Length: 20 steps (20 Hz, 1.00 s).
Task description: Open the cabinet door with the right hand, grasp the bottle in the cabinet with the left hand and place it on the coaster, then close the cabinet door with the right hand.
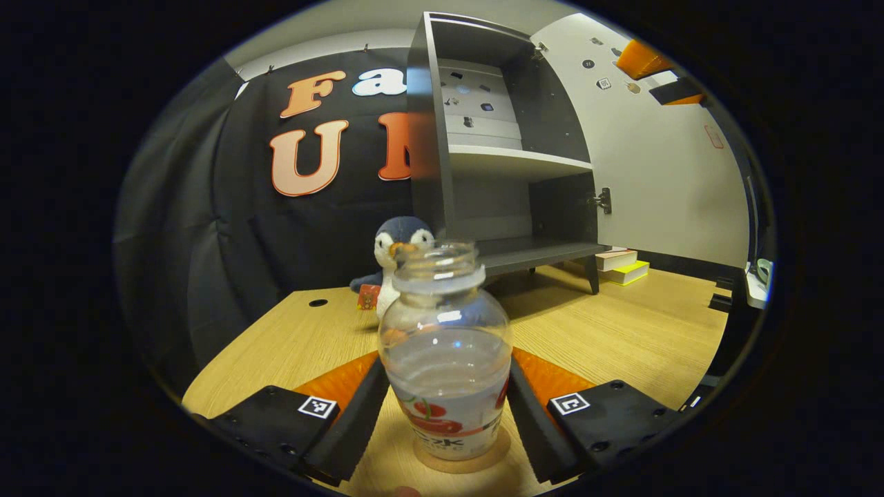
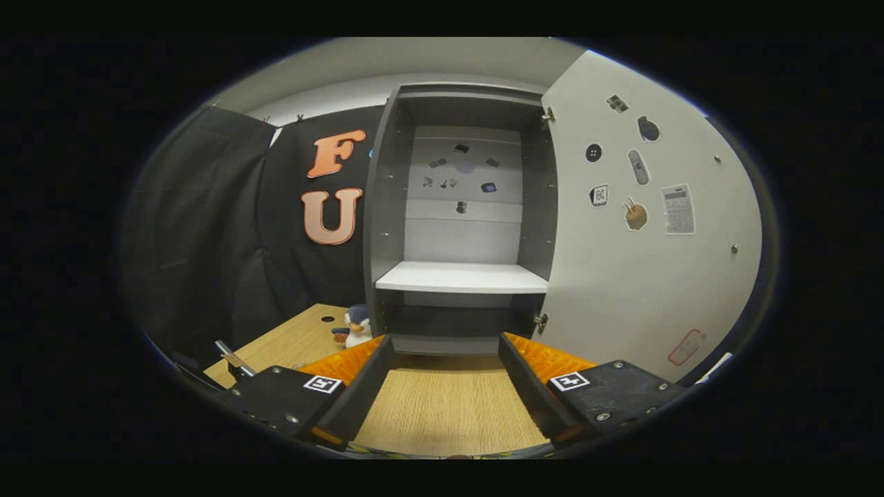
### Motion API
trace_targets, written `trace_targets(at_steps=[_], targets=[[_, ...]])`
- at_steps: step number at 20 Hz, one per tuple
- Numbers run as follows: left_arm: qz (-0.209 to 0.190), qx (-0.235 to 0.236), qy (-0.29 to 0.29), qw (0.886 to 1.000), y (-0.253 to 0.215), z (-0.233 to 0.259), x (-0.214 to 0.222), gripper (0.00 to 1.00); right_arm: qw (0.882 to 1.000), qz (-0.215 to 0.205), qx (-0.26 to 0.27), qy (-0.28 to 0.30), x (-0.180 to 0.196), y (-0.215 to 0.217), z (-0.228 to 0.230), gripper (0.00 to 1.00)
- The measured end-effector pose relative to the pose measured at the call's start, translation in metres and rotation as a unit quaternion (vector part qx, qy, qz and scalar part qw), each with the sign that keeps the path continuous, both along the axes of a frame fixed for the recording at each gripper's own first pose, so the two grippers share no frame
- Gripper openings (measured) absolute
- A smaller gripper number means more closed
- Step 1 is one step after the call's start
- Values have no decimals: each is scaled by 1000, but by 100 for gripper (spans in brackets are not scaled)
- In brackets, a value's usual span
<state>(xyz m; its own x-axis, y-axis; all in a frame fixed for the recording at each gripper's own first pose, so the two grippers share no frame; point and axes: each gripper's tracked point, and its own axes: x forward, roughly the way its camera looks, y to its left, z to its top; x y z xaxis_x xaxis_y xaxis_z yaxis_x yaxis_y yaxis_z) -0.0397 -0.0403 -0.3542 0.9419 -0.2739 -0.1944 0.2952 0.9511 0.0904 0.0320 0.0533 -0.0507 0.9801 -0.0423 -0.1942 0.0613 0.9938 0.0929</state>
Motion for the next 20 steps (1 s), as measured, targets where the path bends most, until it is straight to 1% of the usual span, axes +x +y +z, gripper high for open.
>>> trace_targets(at_steps=[6, 9, 12, 13, 14, 16, 17, 18, 19, 20], targets=[[6, -24, -28, 999, -5, 62, 15, 97, 1000, -10, 4, -25, -10, -15, 20, 94], [15, -37, -37, 999, -3, 93, 16, 96, 999, -26, 2, -35, -18, -34, 31, 94], [25, -48, -31, 998, -5, 121, 18, 95, 998, -38, -8, -39, -28, -52, 37, 94], [28, -54, -33, 998, -6, 133, 17, 96, 998, -41, -12, -41, -31, -57, 40, 98], [33, -57, -33, 997, -7, 145, 16, 97, 998, -43, -15, -42, -35, -62, 42, 94], [39, -61, -36, 997, -8, 168, 16, 98, 998, -44, -15, -47, -44, -68, 49, 93], [40, -64, -41, 996, -10, 181, 15, 96, 998, -46, -14, -49, -50, -74, 52, 93], [44, -63, -44, 996, -11, 194, 16, 96, 997, -49, -13, -49, -54, -79, 54, 93], [45, -63, -51, 996, -13, 207, 16, 96, 997, -53, -11, -52, -58, -84, 56, 94], [48, -61, -56, 995, -14, 219, 16, 98, 997, -57, -8, -54, -62, -90, 59, 97]])
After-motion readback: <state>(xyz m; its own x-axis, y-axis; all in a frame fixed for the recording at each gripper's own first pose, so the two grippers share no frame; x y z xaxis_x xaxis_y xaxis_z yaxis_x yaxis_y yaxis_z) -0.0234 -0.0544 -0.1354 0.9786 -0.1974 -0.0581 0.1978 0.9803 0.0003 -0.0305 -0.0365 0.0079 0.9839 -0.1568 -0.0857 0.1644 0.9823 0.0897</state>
